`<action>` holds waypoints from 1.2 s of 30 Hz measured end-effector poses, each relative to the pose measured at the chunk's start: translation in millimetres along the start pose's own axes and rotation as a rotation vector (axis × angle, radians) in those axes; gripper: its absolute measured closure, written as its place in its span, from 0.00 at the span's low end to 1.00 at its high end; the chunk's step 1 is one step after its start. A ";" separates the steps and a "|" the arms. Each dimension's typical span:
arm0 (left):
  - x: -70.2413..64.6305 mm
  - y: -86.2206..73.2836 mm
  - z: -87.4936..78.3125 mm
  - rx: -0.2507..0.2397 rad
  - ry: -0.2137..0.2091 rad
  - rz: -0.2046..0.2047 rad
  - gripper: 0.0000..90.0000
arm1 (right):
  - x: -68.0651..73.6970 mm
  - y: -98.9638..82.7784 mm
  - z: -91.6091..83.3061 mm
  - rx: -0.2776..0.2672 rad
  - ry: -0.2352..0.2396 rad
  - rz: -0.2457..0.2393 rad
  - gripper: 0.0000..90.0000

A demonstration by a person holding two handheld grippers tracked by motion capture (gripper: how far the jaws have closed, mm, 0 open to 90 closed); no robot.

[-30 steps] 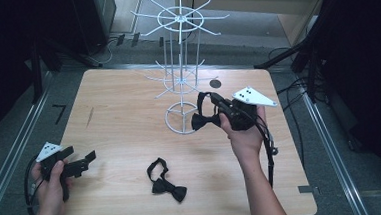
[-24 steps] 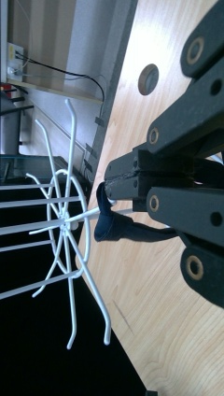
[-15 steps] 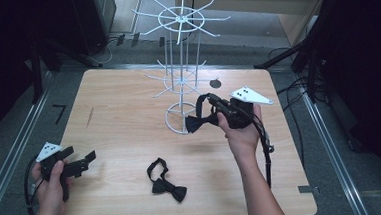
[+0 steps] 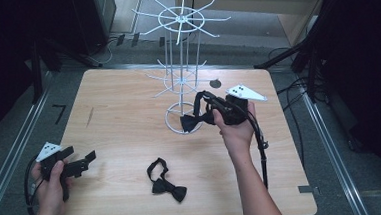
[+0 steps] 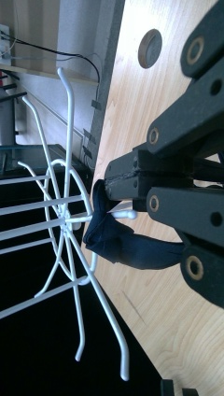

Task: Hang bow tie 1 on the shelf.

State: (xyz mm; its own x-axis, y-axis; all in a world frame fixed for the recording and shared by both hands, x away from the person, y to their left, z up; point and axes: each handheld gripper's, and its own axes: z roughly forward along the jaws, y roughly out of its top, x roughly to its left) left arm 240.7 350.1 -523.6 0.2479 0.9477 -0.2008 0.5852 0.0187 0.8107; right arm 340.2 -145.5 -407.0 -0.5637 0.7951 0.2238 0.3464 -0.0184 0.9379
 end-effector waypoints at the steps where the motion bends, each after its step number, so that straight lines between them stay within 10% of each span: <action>1: 0.1 0.0 0.0 0.001 0.000 0.001 0.09 | -0.3 1.8 2.9 0.001 -0.001 -0.002 1.00; 36: -0.5 0.0 0.1 0.000 0.005 0.004 0.09 | -13.4 -34.8 -15.3 0.032 -0.046 -0.001 0.72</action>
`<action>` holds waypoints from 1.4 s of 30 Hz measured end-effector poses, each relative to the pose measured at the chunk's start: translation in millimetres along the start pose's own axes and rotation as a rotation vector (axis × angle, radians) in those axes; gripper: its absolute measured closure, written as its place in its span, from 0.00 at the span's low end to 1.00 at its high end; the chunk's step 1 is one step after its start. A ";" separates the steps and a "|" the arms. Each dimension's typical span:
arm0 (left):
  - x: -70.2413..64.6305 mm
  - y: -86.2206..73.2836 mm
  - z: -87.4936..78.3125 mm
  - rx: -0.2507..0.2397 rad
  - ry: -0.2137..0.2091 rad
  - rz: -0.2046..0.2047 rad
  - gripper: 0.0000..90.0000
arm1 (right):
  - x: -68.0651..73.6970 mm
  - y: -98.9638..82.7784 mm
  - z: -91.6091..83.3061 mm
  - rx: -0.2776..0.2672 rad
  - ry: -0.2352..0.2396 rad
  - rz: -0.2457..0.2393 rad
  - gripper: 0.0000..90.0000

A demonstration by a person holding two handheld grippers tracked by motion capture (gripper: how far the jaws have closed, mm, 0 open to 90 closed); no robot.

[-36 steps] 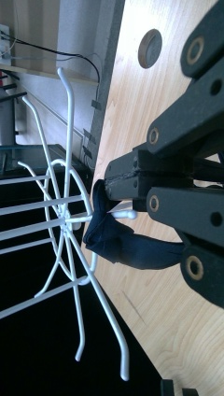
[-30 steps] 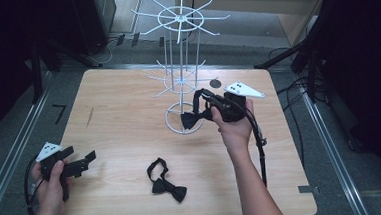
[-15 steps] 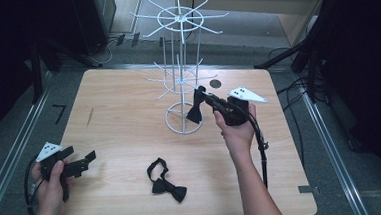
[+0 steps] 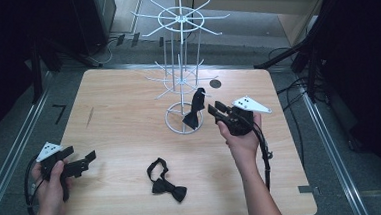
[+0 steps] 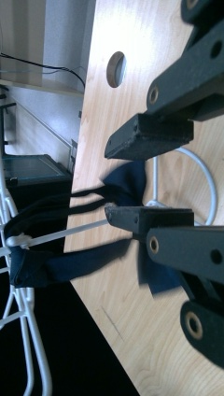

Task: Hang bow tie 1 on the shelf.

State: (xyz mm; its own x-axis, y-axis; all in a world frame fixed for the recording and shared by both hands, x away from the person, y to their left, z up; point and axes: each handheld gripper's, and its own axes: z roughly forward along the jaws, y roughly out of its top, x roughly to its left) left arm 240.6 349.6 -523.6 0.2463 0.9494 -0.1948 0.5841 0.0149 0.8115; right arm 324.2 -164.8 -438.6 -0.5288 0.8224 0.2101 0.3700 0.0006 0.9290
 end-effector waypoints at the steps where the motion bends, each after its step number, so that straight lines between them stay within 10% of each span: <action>1: -0.2 0.0 0.0 -0.001 0.000 0.000 0.09 | 0.5 -1.5 -1.1 0.002 0.000 0.004 0.71; 42: -0.4 -0.2 -0.2 0.002 0.000 0.003 0.09 | 32.9 -53.4 -19.7 0.090 0.069 -0.011 0.61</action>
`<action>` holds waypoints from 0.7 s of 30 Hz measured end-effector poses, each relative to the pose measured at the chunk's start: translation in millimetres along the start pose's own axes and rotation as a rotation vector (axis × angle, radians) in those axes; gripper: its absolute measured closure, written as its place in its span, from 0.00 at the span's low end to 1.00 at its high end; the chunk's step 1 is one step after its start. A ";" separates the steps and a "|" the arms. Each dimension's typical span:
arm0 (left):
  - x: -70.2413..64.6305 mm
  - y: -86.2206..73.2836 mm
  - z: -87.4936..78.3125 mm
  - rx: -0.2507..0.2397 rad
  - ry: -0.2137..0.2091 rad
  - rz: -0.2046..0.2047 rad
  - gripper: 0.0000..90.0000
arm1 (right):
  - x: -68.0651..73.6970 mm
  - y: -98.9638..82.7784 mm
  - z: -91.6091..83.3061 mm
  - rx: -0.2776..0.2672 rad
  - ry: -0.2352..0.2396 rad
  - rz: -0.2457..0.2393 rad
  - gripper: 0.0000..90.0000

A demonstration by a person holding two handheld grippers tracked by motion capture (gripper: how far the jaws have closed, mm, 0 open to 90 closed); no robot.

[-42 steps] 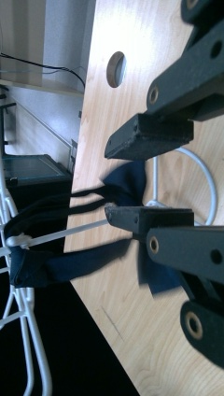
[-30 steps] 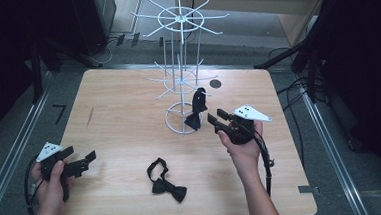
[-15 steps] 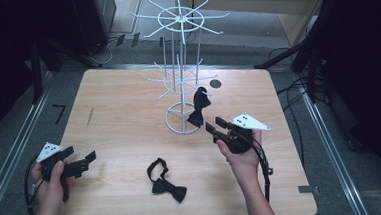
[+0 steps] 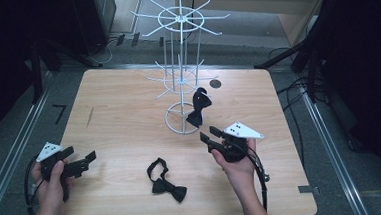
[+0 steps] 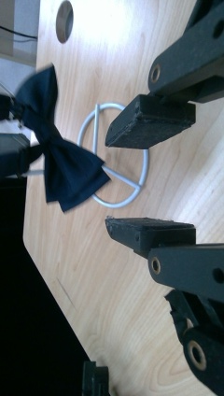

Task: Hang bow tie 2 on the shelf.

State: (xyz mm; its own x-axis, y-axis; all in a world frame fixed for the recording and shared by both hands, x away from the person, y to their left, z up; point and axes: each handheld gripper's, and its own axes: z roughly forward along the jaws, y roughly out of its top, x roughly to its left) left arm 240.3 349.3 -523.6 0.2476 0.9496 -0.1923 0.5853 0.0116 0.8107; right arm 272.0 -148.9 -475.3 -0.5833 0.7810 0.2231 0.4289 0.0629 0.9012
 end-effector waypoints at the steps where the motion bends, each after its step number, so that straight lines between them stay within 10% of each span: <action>1: 0.0 0.0 0.0 0.000 0.000 -0.001 0.09 | 2.7 -1.9 0.5 0.009 0.005 -0.005 0.61; 21: 1.0 0.4 0.0 -0.003 -0.003 -0.005 0.09 | 37.5 -21.5 15.4 0.104 0.085 -0.060 0.64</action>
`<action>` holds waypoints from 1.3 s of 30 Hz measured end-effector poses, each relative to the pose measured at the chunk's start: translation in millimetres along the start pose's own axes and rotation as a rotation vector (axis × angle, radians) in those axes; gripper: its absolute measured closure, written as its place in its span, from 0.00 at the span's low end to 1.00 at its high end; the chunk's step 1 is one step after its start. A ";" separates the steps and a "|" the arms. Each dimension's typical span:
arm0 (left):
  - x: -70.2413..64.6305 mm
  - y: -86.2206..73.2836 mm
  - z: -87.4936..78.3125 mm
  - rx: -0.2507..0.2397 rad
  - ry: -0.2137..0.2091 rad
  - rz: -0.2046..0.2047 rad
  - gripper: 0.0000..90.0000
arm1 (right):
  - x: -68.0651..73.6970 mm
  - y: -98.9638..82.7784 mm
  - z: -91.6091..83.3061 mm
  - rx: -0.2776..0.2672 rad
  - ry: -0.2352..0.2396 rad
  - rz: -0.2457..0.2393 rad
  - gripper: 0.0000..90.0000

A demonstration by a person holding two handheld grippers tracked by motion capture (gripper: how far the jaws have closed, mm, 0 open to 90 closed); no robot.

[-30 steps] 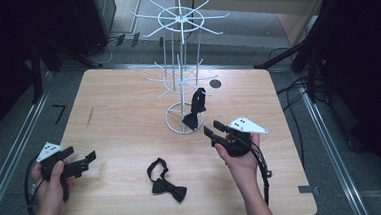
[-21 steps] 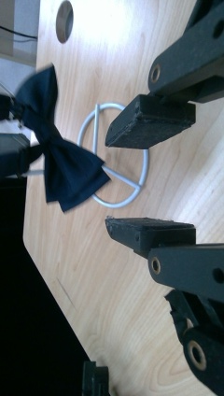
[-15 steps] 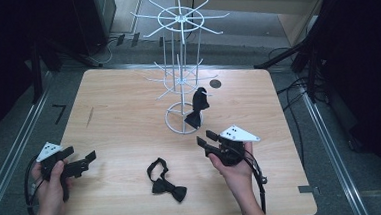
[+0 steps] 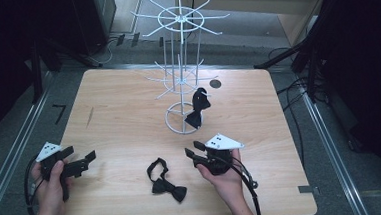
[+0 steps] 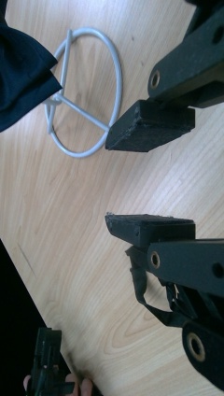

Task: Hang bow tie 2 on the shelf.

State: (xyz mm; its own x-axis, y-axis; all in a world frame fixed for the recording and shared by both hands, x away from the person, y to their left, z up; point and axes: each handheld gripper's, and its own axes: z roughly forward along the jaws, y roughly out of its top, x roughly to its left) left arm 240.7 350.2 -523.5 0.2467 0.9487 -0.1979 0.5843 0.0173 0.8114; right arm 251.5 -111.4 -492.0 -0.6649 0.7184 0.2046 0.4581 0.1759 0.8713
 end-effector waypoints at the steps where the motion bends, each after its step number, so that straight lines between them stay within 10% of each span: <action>1: 0.0 0.0 0.0 0.000 0.000 0.000 0.09 | 0.0 0.0 0.0 0.000 0.000 0.000 0.64; 39: -0.6 0.2 0.4 0.002 0.002 0.003 0.09 | 42.4 -10.6 31.1 0.081 0.105 -0.019 0.57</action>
State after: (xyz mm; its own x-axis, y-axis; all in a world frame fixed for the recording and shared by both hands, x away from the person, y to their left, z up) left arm 241.0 349.5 -523.5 0.2469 0.9493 -0.1944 0.5850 0.0139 0.8109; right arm 236.9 -61.9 -506.4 -0.7298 0.6411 0.2375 0.4882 0.2456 0.8375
